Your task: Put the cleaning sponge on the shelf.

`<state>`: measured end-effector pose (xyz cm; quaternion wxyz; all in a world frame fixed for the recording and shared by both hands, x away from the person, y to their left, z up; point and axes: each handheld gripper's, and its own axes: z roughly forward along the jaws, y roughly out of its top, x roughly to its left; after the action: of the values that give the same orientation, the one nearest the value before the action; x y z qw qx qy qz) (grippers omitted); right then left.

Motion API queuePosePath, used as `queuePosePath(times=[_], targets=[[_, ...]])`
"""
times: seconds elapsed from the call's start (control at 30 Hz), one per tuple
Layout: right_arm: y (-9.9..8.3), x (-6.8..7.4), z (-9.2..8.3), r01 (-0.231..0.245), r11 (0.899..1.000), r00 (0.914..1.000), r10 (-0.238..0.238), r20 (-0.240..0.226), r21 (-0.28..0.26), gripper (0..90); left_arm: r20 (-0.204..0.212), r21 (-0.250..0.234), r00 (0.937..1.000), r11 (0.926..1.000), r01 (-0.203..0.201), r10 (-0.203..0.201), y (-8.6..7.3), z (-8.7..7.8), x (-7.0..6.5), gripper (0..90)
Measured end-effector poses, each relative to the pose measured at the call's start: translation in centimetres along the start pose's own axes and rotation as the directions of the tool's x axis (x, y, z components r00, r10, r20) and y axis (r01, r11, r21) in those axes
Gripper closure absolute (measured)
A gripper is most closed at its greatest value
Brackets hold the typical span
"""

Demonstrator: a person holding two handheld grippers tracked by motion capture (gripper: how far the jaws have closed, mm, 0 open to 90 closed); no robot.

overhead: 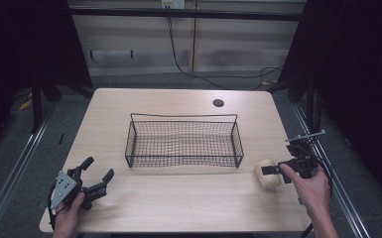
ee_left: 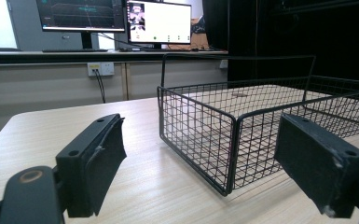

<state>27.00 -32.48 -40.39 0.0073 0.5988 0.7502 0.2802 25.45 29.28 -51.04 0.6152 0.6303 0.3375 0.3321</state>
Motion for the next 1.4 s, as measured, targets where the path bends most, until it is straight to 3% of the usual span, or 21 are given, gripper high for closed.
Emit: queuePosePath(times=[0.3,0.37,0.7,0.83,1.2,1.4], targets=[[0.4,-0.8,0.4,-0.020,0.999,0.9993,0.019,0.033,0.028,19.1,0.000,0.000,1.0000,1.0000,0.000,0.000,0.0,0.0,0.0,15.7],[0.4,-1.3,0.7,-0.044,0.998,0.9980,0.042,0.046,0.040,18.9,-0.002,-0.001,1.0000,1.0000,0.002,-0.002,0.0,0.0,0.0,15.7],[0.7,-1.8,2.4,-0.047,0.993,0.9967,0.039,0.072,0.108,19.0,-0.001,0.000,1.0000,1.0000,0.001,-0.001,0.0,0.0,0.0,15.7],[0.8,-1.8,3.0,-0.042,0.987,0.9952,0.028,0.094,0.154,19.2,-0.001,0.000,1.0000,1.0000,0.000,0.000,0.0,0.0,0.0,15.7],[1.0,-1.7,4.1,-0.042,0.976,0.9930,0.018,0.117,0.212,19.8,-0.003,-0.001,1.0000,1.0000,0.003,-0.003,0.0,0.0,0.0,15.7],[0.6,-2.1,4.6,-0.065,0.971,0.9929,0.040,0.112,0.232,22.2,0.000,0.000,1.0000,1.0000,0.000,0.000,0.0,0.0,0.0,15.7]])
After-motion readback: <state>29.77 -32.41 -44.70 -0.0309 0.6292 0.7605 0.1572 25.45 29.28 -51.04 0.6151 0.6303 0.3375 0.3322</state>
